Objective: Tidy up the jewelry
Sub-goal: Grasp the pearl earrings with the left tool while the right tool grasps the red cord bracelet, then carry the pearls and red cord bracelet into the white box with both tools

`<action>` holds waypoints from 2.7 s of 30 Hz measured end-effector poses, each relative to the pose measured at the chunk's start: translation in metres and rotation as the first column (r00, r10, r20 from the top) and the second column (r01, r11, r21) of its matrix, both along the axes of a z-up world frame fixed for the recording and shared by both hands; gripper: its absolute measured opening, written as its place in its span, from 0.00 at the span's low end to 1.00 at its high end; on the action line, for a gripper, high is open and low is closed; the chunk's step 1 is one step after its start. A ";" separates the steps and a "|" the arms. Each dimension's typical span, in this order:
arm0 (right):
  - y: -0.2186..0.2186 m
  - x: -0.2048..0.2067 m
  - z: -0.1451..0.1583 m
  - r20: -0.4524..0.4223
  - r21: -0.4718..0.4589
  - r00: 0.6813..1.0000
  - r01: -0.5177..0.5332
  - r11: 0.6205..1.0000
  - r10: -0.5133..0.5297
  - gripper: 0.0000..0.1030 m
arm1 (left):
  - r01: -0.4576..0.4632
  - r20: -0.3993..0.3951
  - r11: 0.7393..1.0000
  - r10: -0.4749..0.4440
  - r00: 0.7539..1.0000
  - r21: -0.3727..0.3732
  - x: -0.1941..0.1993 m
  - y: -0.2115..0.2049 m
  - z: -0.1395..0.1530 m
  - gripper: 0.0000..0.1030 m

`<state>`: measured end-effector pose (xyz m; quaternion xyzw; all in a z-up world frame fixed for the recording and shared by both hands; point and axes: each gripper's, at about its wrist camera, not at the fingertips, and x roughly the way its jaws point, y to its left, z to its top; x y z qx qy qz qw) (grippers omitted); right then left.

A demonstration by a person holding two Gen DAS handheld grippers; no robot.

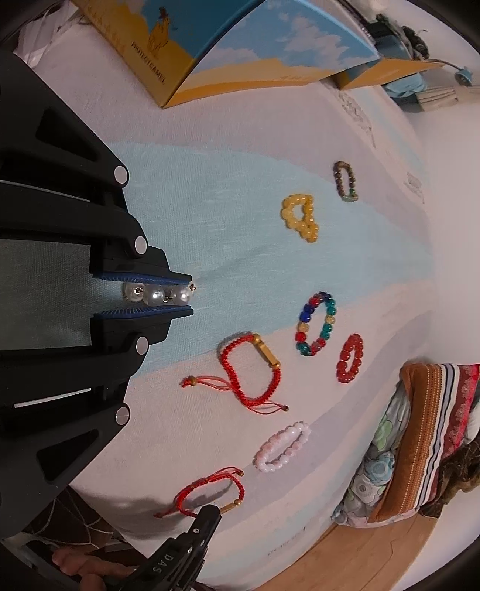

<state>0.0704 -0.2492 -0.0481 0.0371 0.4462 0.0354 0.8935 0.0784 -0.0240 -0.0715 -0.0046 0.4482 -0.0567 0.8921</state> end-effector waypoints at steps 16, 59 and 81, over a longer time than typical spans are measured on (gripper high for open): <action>0.000 0.003 0.049 0.066 -0.002 0.998 -0.019 1.000 0.019 0.08 | 0.011 0.070 1.000 -0.013 0.997 0.029 0.003 0.004 0.052 0.10; 0.323 0.045 0.185 0.186 -0.030 0.820 -0.546 0.837 0.541 0.08 | -0.421 0.070 0.904 0.416 0.906 0.072 -0.022 0.243 0.162 0.11; 0.435 0.061 0.066 -0.163 -0.041 0.761 -0.641 0.767 0.628 0.08 | -0.553 -0.221 0.830 0.553 0.804 0.064 -0.040 0.329 0.083 0.11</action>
